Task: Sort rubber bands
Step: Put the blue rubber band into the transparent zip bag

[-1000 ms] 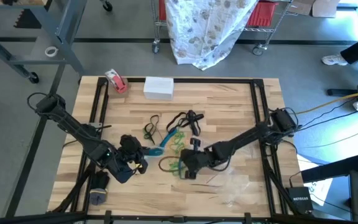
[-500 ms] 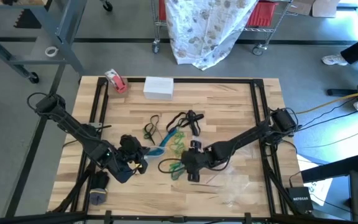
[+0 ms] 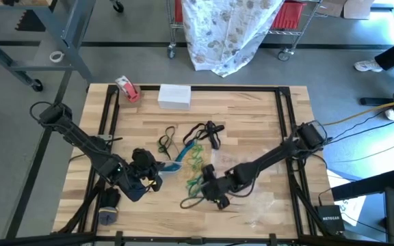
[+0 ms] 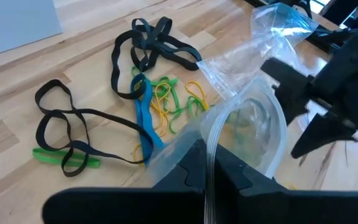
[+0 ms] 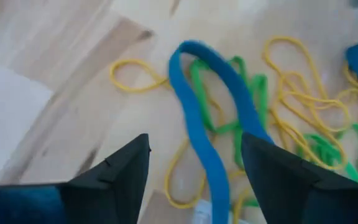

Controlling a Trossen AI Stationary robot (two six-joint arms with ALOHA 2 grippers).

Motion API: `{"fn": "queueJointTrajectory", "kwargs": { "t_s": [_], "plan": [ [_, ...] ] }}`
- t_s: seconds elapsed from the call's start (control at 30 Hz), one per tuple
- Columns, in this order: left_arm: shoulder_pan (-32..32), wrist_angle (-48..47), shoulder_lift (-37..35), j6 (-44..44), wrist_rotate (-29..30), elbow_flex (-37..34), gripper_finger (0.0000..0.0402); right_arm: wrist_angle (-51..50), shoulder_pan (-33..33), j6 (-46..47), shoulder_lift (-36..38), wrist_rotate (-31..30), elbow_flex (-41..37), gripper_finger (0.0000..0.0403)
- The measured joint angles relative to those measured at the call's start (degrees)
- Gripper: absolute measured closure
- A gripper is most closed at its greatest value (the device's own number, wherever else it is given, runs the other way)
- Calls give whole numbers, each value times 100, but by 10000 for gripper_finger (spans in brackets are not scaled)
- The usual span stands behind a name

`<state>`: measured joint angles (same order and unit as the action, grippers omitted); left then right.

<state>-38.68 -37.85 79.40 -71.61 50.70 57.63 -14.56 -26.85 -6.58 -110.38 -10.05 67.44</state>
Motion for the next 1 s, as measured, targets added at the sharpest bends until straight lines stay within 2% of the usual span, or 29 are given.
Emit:
{"fn": "queueJointTrajectory", "kwargs": {
  "t_s": [0.17, 0.37, 0.47, 0.73, 0.87, 1.0],
  "plan": [
    [-6, -3, 0, 108, 2, 0, 401, 122, -166, -378, -343, -1448, -2, 158],
    [16, -4, -2, 147, 9, 0, 401, 326, -116, -397, -490, -1738, -2, 158],
    [16, -3, -2, 153, 9, 0, 402, 424, -33, -395, -493, -1516, -2, 158],
    [42, 0, -2, 153, 11, 0, 401, 472, 522, -2, -499, -391, 15, 164],
    [42, -1, -2, 153, 9, 0, 401, 478, 655, 5, -501, 193, 15, 192],
    [42, -2, -2, 153, 9, 0, 401, 463, 662, 1, -510, 296, 15, 244]
  ]
}}
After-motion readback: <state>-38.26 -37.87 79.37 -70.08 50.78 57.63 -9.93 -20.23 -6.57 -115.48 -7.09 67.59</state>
